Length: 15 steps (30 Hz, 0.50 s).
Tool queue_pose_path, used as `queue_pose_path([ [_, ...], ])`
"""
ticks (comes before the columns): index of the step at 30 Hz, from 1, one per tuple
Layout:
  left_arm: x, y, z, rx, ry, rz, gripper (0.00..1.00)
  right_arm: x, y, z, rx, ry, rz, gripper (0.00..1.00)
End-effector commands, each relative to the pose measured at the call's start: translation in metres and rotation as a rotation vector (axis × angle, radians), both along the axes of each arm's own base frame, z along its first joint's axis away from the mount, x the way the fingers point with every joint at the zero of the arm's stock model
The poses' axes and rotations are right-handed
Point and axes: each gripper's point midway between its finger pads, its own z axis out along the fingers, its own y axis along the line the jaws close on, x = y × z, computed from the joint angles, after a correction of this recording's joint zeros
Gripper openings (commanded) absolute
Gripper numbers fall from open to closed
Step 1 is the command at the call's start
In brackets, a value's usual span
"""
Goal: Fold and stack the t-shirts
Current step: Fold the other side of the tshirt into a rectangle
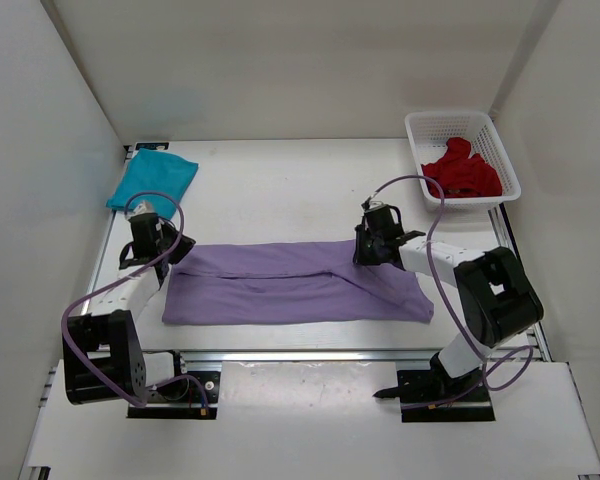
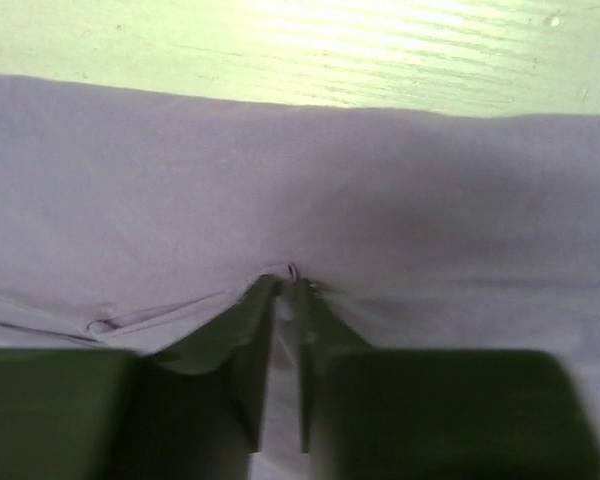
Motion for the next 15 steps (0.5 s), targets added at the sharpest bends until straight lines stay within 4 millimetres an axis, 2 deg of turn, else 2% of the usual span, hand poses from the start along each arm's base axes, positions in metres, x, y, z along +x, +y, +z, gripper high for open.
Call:
queue_pose_path([
  [1, 0.0, -0.004, 0.005, 0.001, -0.022, -0.01, 0.11, 0.012, 0.007, 0.015, 0.002, -0.069, 0.01, 0.09],
  [4, 0.001, -0.007, 0.007, 0.002, -0.026, -0.028, 0.11, 0.007, 0.011, 0.022, 0.008, -0.076, 0.021, 0.0],
  [9, 0.001, -0.009, 0.009, -0.005, -0.035, -0.026, 0.11, -0.023, 0.016, 0.036, 0.0, -0.068, 0.041, 0.0],
  [10, 0.003, -0.008, 0.014, -0.002, -0.048, -0.027, 0.11, -0.034, 0.017, 0.037, -0.002, -0.058, 0.045, 0.0],
  [14, 0.002, -0.013, 0.012, -0.019, -0.039, -0.035, 0.1, -0.066, 0.023, 0.035, 0.012, -0.026, 0.056, 0.0],
  [15, 0.002, -0.012, 0.013, -0.014, -0.044, -0.03, 0.1, -0.07, 0.025, 0.036, 0.021, -0.026, 0.057, 0.03],
])
